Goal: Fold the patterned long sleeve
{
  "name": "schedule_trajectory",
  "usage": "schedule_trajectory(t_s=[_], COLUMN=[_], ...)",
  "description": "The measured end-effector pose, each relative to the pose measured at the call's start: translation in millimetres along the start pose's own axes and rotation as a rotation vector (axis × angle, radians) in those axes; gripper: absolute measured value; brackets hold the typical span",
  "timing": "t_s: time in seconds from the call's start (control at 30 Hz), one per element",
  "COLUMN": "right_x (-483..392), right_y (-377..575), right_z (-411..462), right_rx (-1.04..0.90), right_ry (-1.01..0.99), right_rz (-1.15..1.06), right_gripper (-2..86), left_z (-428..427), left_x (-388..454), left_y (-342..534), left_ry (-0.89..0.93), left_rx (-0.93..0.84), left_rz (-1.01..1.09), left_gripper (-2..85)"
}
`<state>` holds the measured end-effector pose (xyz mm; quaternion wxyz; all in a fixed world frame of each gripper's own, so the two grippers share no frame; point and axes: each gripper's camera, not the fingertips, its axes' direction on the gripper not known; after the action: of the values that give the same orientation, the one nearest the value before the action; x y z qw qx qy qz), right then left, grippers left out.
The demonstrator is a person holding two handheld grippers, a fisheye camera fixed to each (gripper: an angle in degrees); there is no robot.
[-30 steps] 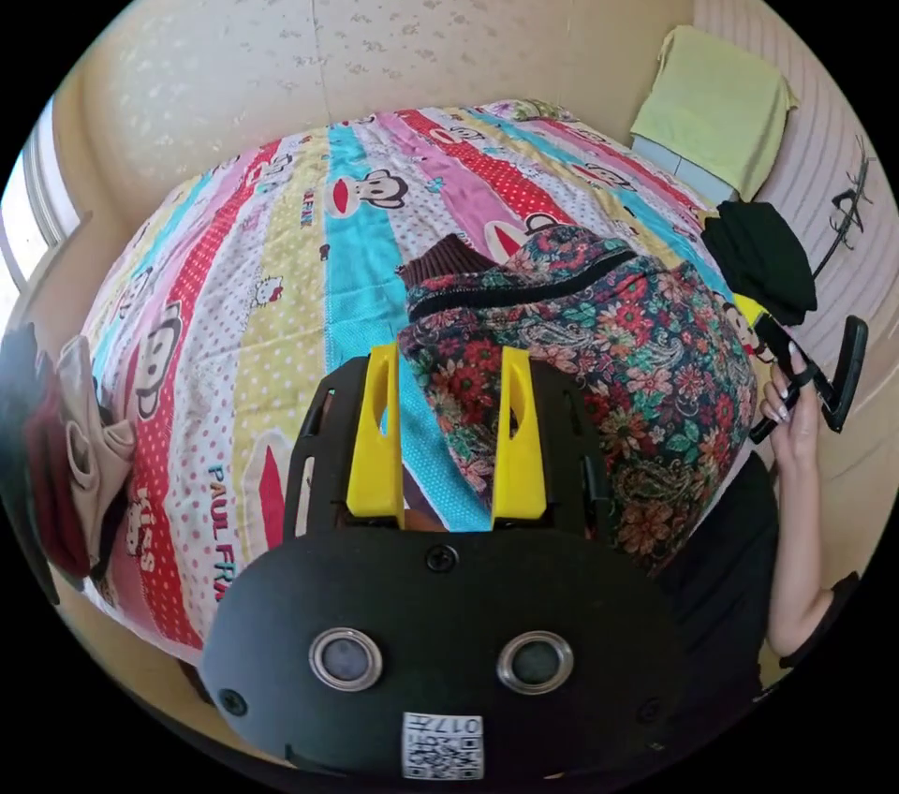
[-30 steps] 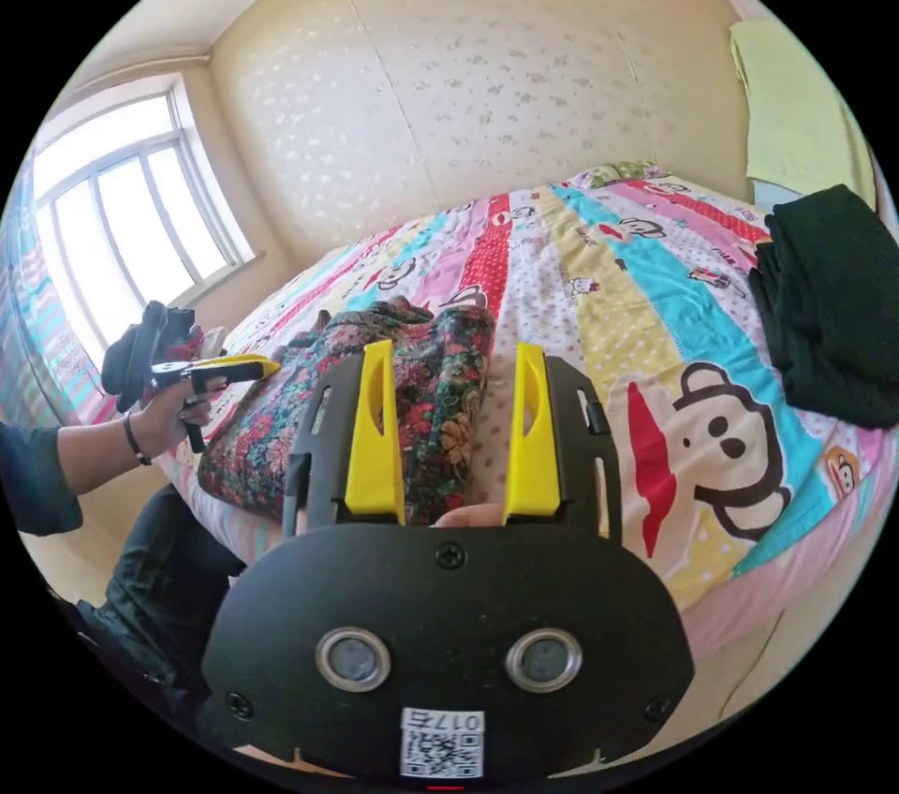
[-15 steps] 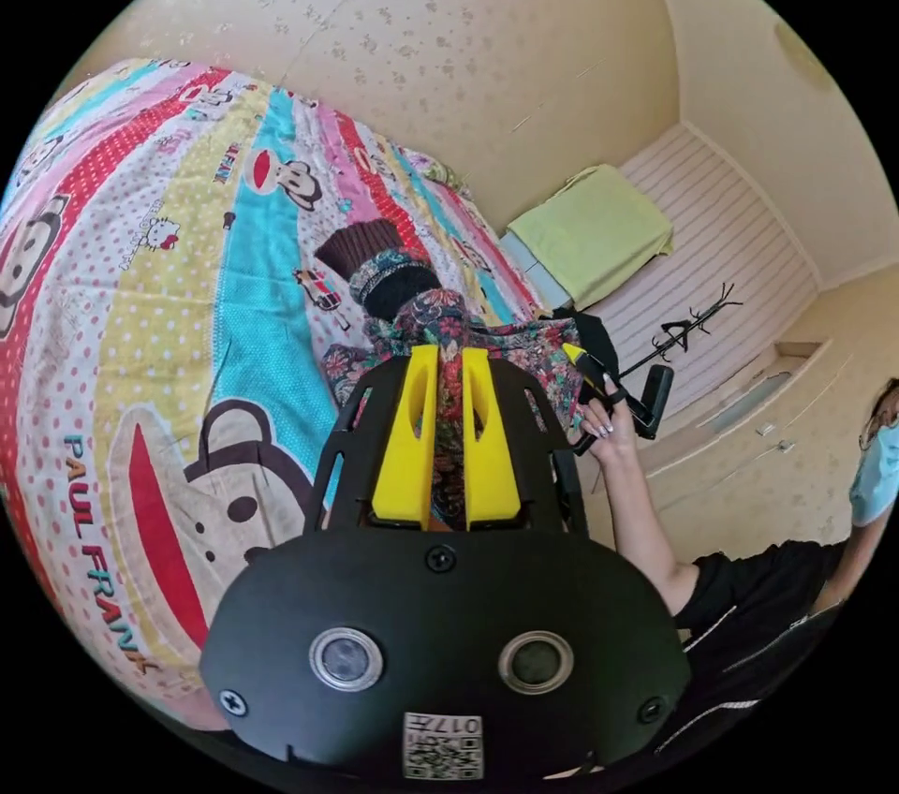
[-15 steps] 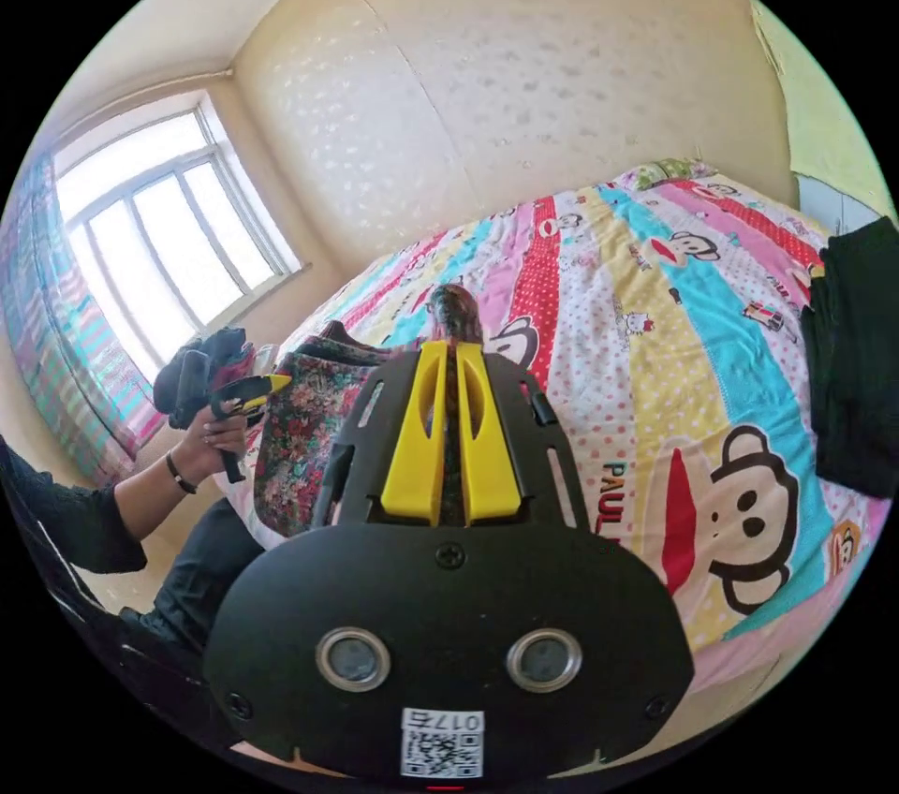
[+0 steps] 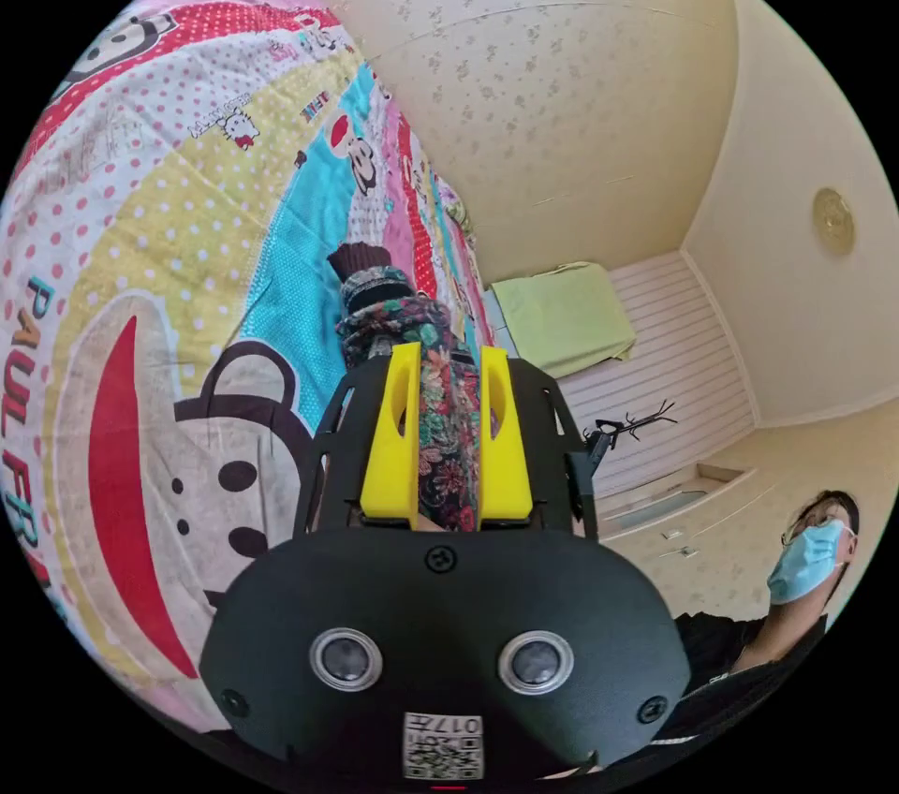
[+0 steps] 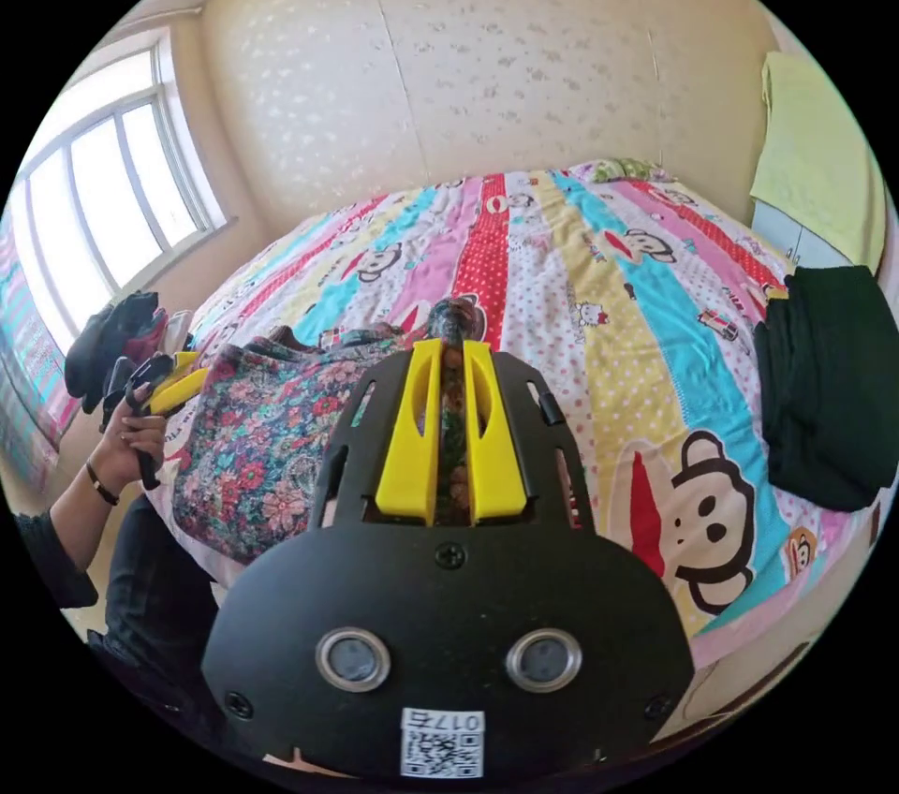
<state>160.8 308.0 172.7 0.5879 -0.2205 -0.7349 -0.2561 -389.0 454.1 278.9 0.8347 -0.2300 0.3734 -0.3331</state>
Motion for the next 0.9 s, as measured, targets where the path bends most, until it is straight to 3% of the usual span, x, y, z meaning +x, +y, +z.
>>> schedule_trajectory(t_s=[0.17,0.27,0.37,0.43,0.63,0.9], right_x=[-49.0,-88.9,-107.5,-112.4,-110.9,-127.7], right_y=[54.7,85.6,111.1,135.5,159.0,188.7], right_z=[-78.1,-47.8,19.0,25.2,26.2,26.6], right_rx=[0.302,0.201,-0.140,-0.048,0.008,0.109], right_ry=[-0.227,-0.113,0.007,0.023,-0.024,0.099], right_rz=[-0.025,-0.109,-0.157,-0.176,-0.175,-0.247], right_gripper=[2.6,1.4,0.9,0.8,1.6,2.8], left_z=[-13.8,33.5,129.6,207.9,256.8,293.2], left_x=[77.8,128.1,133.9,100.1,88.9,75.0], left_y=[69.1,113.8,144.4,173.9,249.7,315.1], left_ry=[0.024,-0.202,-0.671,-0.953,-1.118,-1.244], left_rx=[0.136,0.042,-0.297,-0.576,-0.456,-0.337], left_rz=[0.298,0.593,0.748,0.825,1.096,1.181], left_gripper=[6.9,4.8,3.9,2.9,-0.6,-0.9])
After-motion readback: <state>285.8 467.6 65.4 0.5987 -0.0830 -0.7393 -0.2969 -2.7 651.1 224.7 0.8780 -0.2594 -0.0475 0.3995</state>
